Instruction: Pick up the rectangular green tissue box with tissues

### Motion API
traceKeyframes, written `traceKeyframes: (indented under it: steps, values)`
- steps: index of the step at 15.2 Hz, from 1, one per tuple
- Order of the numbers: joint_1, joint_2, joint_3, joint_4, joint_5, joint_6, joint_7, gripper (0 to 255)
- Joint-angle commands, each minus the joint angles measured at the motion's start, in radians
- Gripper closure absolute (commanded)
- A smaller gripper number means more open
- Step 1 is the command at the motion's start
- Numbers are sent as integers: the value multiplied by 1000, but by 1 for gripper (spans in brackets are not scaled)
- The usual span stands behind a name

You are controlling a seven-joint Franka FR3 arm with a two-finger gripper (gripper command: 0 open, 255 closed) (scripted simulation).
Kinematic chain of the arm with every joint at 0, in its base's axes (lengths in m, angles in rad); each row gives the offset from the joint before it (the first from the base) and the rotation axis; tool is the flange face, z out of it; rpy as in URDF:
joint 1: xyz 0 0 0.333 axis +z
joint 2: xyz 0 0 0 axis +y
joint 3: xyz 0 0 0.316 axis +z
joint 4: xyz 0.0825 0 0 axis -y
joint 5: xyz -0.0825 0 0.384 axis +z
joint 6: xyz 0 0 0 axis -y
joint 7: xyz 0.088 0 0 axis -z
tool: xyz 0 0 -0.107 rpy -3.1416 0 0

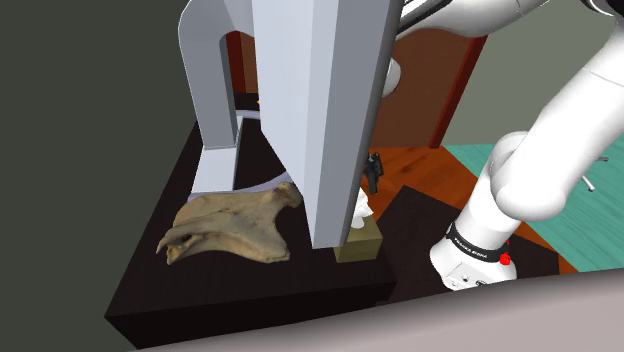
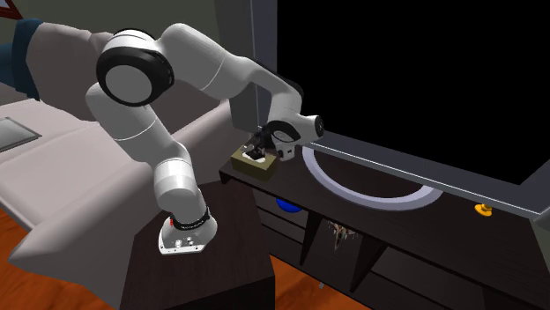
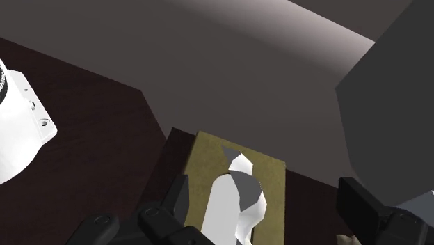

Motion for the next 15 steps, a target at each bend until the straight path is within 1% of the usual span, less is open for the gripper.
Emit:
traceKeyframes:
  steps: [1, 2, 4, 5, 14, 15]
  values:
    - [2, 23, 2, -9, 5, 25, -19, 0]
    - [3, 39, 3, -15, 8, 43, -33, 0]
    - [3, 39, 3, -15, 8, 43, -33, 0]
    - [3, 38, 3, -17, 8, 43, -33, 255]
    - [3, 39, 3, -15, 8, 43, -33, 255]
    - [3, 28, 2, -12, 6, 31, -24, 255]
